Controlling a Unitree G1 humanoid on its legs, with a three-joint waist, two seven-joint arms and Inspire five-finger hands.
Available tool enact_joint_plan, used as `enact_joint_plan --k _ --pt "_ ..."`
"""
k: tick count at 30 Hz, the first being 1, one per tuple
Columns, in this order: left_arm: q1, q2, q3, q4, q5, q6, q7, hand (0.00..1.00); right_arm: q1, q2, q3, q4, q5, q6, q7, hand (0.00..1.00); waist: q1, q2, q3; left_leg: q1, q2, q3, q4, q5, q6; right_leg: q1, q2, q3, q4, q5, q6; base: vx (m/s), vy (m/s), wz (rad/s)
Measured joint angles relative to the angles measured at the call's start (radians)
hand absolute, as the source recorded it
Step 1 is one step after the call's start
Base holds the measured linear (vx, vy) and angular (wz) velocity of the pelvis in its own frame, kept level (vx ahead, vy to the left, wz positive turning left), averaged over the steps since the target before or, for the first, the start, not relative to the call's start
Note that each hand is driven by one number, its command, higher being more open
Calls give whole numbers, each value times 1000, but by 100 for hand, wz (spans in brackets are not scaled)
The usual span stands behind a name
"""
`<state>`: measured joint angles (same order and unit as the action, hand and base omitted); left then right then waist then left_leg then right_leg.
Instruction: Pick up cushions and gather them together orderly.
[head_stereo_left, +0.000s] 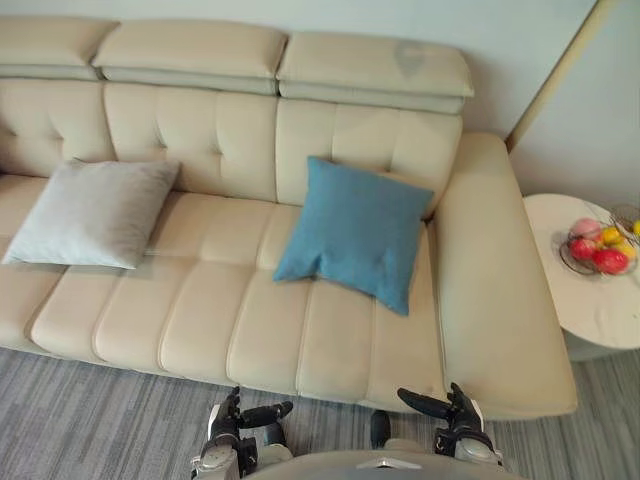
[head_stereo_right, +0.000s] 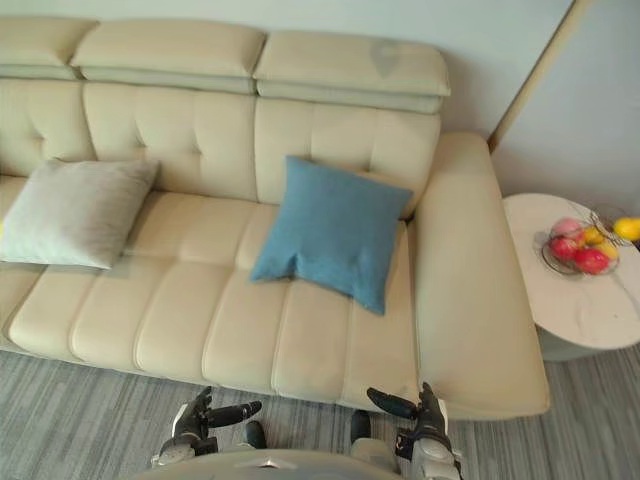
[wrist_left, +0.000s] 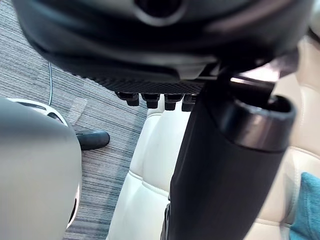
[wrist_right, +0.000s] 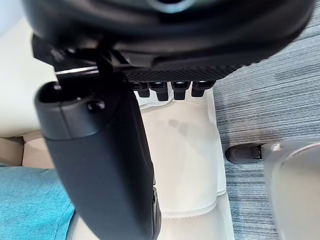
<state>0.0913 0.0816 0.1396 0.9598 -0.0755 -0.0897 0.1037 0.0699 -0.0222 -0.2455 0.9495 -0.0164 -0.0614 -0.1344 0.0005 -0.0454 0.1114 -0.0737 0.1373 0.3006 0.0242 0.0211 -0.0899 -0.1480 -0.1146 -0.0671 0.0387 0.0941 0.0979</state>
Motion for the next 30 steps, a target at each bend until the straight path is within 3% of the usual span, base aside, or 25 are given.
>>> enact_joint_plan --k 1,2,3,4,5,6,7,9,12,13,14,16,18,19,20,21,23,26,30 --pt "-12 -1 3 -2 1 3 1 100 -1 0 8 -4 0 1 -1 100 3 -4 8 -20 0 -4 35 -18 21 -19 -2 -1 22 8 10 -143 51 -44" --pt "-16 -7 5 -7 8 5 3 100 3 3 14 -23 1 5 -4 100 17 9 15 -46 28 8 68 -37 39 -13 3 -3 -20 59 44 -149 47 -42" --pt "-20 -10 6 -10 8 5 3 100 3 4 14 -28 2 5 -5 100 18 15 20 -46 34 18 74 -38 37 -20 3 -13 9 38 31 -140 32 -33" --pt "-34 -17 13 -25 8 5 6 100 8 14 12 -32 4 8 -8 100 18 18 32 -52 46 12 98 -43 38 -80 -11 -59 331 -137 -13 -79 2 4" --pt "-34 -17 13 -38 8 4 6 100 19 21 12 -32 11 9 -8 100 18 17 32 -48 44 1 107 -43 39 -86 -21 -76 463 -190 -1 -44 -37 30" --pt "-31 -15 14 -59 8 3 8 100 33 33 13 -27 17 9 -7 100 20 7 25 -55 37 -15 127 -40 38 -62 -36 -93 595 -227 34 -8 -72 31" --pt "-27 -14 14 -68 8 3 9 100 33 36 14 -20 17 9 -6 100 23 2 22 -61 35 -15 136 -38 38 -46 -40 -96 622 -241 41 -48 -167 20" --pt "-29 -15 38 -80 7 2 20 100 9 42 31 -15 17 9 -7 100 44 -17 14 -108 28 -8 169 -21 33 -3 -45 -98 554 -303 44 -119 -218 -12" --pt "-26 -32 41 -72 6 3 33 100 -46 34 31 -12 17 7 -14 100 61 9 18 -162 35 1 128 44 14 69 11 -120 265 -339 -15 -134 -159 -13" --pt "-34 -50 36 -57 3 6 35 100 -58 21 29 -4 17 8 -20 100 58 38 38 -161 44 -17 109 73 17 91 29 -139 225 -314 -36 -165 -73 35" --pt "-27 -65 30 -60 1 7 28 100 -50 15 26 -1 17 9 -26 100 59 49 41 -156 48 -36 86 96 10 102 40 -159 218 -309 -41 -209 -55 47" --pt "-25 -66 25 -62 -2 4 29 100 -34 14 21 3 17 10 -35 100 60 54 40 -146 49 -55 47 143 5 99 45 -188 227 -309 -44 -215 -40 41" --pt "-27 -67 19 -63 -2 5 30 100 -34 11 15 3 18 12 -46 100 56 57 45 -147 43 -73 7 193 -16 87 39 -224 231 -297 -69 -169 7 33" --pt "-36 -65 23 -66 -2 5 29 100 -33 17 2 3 18 14 -50 100 57 45 53 -153 42 -64 81 128 3 84 21 -231 245 -295 -73 -275 474 27" --pt "-32 -81 37 -67 -2 5 27 100 -10 12 -26 -27 18 14 -52 100 48 57 54 -118 42 -80 361 -168 9 74 -43 -218 260 -261 -15 -249 600 6" --pt "-27 -69 38 -65 -2 5 24 100 -14 44 -31 -21 19 16 -41 100 48 36 52 -104 10 -61 316 -169 27 77 -59 -199 230 -243 10 -195 575 -1" --pt "-16 -50 34 -63 0 6 25 100 -4 68 -31 -14 19 16 -30 100 46 11 32 -77 -31 -42 247 -148 40 85 -87 -191 186 -218 15 -29 182 -8" --pt "-1 -48 32 -50 6 6 25 100 -11 62 -48 9 19 17 -26 100 45 23 23 -72 -56 -39 223 -144 49 100 -91 -169 132 -180 22 -12 102 1" --pt "5 -28 9 -7 12 16 23 100 -16 46 -55 45 22 17 -23 100 40 30 6 27 -104 -23 28 -38 64 150 -90 -159 29 -127 29 76 15 -6"
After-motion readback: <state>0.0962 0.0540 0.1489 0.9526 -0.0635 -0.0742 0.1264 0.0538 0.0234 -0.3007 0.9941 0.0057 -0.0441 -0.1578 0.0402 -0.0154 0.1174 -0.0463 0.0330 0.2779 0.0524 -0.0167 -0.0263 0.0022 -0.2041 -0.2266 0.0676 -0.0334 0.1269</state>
